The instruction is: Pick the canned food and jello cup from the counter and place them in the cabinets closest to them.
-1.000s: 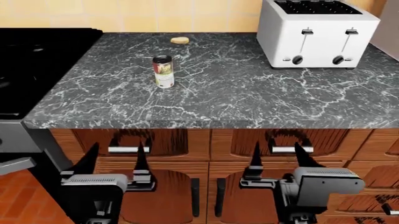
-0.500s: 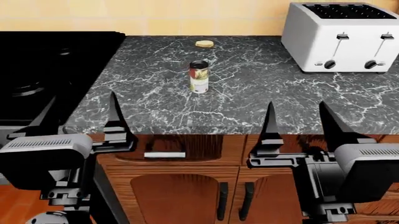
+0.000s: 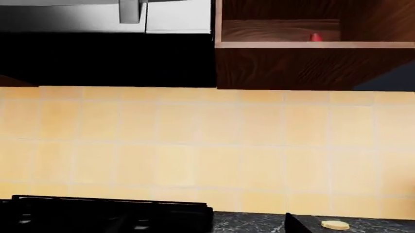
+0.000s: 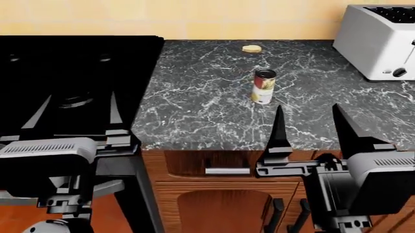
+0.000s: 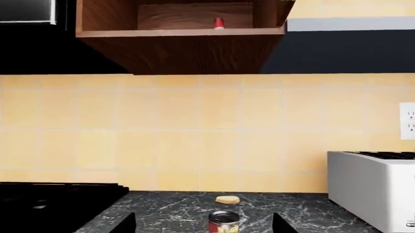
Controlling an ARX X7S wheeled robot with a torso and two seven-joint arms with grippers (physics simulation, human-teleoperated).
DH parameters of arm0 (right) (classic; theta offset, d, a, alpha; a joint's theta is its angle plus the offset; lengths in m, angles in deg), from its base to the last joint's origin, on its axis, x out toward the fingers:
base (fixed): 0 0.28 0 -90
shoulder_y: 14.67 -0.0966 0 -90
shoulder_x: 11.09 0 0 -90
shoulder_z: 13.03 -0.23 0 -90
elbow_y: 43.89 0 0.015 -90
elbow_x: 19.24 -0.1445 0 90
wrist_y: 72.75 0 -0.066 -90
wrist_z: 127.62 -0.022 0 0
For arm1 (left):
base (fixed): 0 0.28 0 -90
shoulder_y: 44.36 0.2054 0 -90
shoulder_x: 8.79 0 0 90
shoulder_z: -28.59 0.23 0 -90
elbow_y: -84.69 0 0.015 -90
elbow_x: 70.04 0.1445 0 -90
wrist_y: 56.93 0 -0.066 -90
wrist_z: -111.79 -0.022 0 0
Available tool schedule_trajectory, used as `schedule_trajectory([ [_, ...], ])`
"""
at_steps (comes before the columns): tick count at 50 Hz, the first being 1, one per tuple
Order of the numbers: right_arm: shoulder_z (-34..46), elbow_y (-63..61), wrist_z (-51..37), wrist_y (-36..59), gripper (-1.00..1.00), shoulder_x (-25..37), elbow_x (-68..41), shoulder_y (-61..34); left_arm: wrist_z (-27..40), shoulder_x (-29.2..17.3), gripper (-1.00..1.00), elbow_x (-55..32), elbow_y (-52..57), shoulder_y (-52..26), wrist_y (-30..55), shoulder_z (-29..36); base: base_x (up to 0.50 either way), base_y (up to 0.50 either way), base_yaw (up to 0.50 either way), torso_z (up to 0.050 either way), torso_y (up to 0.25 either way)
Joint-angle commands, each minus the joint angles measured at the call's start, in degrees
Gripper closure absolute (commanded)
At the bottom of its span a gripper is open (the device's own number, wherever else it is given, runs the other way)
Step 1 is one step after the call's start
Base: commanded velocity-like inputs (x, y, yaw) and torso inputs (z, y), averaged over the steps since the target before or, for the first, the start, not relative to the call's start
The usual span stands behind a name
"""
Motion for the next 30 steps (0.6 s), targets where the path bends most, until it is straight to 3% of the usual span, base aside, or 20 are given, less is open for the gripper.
schedule_trajectory([
  [1,3.3,-0.6,-1.8,-1.2,-1.00,2.2,3.5,0.1,0.7,-1.0,-1.00,0.6,0.0,0.1,-0.5,1.3,0.43,0.35,0.00,0.000,0.000],
  [15,4.1,-1.0,-1.6,-6.1,-1.00,3.6,3.4,1.4,1.3,-1.9,-1.00,0.5,0.2,0.4,-1.1,2.1,0.49,0.06,0.00,0.000,0.000],
  [30,3.8,-0.9,-2.6,-6.8,-1.00,3.7,2.4,1.7,1.9,-2.6,-1.00,0.1,0.0,0.5,-1.3,2.8,0.50,-0.09,0.00,0.000,0.000],
])
